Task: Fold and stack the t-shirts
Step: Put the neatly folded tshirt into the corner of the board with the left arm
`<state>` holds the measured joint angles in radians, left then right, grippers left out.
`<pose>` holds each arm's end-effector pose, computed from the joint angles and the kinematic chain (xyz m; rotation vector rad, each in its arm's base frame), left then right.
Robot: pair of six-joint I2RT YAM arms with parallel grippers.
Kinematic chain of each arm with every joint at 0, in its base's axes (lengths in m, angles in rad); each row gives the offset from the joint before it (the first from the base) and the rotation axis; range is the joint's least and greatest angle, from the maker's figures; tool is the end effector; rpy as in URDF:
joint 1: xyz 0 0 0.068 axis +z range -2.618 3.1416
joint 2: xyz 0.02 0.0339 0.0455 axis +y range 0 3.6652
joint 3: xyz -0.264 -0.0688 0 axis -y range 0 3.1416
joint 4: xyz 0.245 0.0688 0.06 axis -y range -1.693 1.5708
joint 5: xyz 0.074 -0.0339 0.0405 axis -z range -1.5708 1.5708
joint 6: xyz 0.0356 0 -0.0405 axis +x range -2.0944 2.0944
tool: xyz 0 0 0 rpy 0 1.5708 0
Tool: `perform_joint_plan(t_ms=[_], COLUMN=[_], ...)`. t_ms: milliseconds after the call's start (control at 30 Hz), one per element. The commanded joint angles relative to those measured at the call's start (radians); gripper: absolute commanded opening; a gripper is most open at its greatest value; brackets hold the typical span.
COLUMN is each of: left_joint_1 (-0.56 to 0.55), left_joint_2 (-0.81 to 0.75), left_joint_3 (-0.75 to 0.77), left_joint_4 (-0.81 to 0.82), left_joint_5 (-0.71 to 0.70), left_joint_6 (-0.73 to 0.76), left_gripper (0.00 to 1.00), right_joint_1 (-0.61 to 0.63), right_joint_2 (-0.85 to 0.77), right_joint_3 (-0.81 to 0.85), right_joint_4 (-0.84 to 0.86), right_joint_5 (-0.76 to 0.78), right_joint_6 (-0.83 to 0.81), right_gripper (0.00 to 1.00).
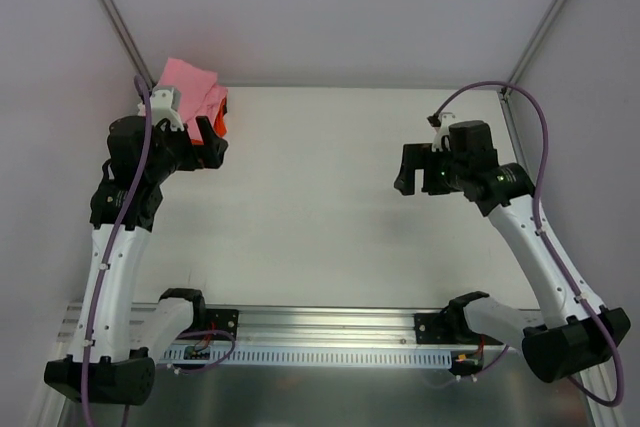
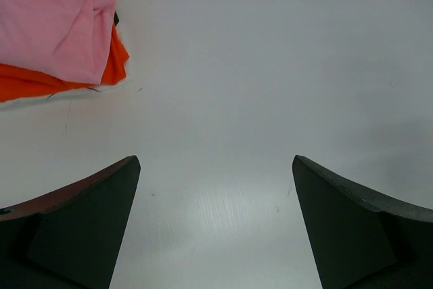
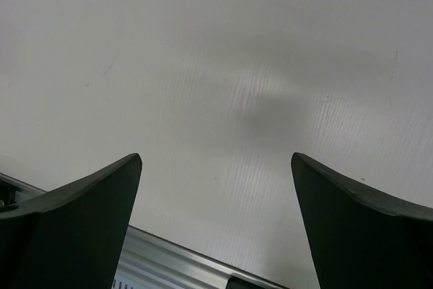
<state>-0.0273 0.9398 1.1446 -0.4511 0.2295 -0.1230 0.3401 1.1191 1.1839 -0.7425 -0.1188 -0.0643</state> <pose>0.1970 -0.0135 0.4087 0.0761 1.8201 -0.3148 0.2159 0.0809 0.3582 -0.5162 2.1982 0.2815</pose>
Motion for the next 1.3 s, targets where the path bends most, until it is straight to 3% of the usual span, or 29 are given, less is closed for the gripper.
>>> perform_joint_plan(t_ms=[0, 267, 667, 867, 1267], left_joint_1=[-0.006, -0.008, -0.008, -0.008, -0.008], left_joint_2=[-0.036, -0.139, -0.323, -0.323, -0.279], left_joint_3=[-0.013, -0.065, -0.157, -0.134, -0.132], left_joint_4=[-0.087, -0.087, -0.089, -0.074, 0.023], left_joint_5=[-0.053, -0.16, -0.097, -0.102, -0.056], left_joint_6=[0.02, 0.051, 0.082, 0.152, 0.128], left_gripper=[0.99, 0.99, 0.99, 0.99, 0.99], right_joint_1=[0.011, 0.016, 0.063, 0.089, 0.142], right_joint_2=[-0.056, -0.13, -0.186, -0.176, -0.209], right_joint_3=[-0.01, 0.046, 0.108, 0.132, 0.071], right_joint_4=[0.012, -0.023, -0.097, -0.101, -0.09], right_joint_5=[0.018, 0.103, 0.16, 0.18, 0.217], right_joint_6=[0.0, -0.017, -0.016, -0.006, 0.031], right_gripper=[1.0, 0.99, 0.99, 1.0, 0.99])
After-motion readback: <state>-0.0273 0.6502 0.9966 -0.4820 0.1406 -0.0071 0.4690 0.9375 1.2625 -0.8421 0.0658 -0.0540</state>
